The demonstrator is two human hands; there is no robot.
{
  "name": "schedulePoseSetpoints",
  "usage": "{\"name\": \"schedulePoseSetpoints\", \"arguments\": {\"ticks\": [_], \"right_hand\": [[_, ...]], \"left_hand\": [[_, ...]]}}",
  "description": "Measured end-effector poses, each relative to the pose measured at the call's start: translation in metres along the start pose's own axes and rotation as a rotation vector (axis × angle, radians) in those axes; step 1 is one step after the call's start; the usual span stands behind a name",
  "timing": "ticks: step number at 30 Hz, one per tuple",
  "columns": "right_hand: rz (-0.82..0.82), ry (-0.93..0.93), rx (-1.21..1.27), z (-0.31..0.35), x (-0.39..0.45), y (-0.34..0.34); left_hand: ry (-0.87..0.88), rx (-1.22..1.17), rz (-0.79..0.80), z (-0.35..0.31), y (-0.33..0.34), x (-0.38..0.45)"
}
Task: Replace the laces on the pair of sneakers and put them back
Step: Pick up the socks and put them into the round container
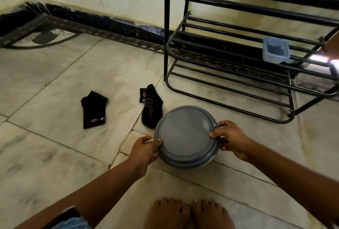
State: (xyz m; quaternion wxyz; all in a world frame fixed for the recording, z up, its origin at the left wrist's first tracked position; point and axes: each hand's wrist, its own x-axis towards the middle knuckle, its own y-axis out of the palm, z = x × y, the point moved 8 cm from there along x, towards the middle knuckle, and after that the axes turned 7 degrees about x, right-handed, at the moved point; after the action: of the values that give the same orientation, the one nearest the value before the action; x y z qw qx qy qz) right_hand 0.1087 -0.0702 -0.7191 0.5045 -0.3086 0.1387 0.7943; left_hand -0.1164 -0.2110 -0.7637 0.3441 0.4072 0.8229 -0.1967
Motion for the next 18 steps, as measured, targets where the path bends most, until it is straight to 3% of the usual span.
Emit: {"name": "schedulePoseSetpoints", "arguments": {"ticks": [6,12,15,18], "right_hand": [[0.013,-0.003,-0.005,-0.008,0.032,-0.010],[-0.088,-0.057,-0.240,-0.021,0.043,-0.019],[-0.080,-0.196,-0.573,-0.003,0.049,-0.020],[0.003,-0.283,-0.787,0.015,0.052,-0.010]], "left_hand": [[-0.051,0.078,0.110,0.020,0.000,0.000],[-0.163,0.150,0.192,0.044,0.015,-0.013],[-0.268,0.267,0.420,0.068,0.049,-0.041],[-0.278,0.693,0.701,0.069,0.069,-0.061]]}}
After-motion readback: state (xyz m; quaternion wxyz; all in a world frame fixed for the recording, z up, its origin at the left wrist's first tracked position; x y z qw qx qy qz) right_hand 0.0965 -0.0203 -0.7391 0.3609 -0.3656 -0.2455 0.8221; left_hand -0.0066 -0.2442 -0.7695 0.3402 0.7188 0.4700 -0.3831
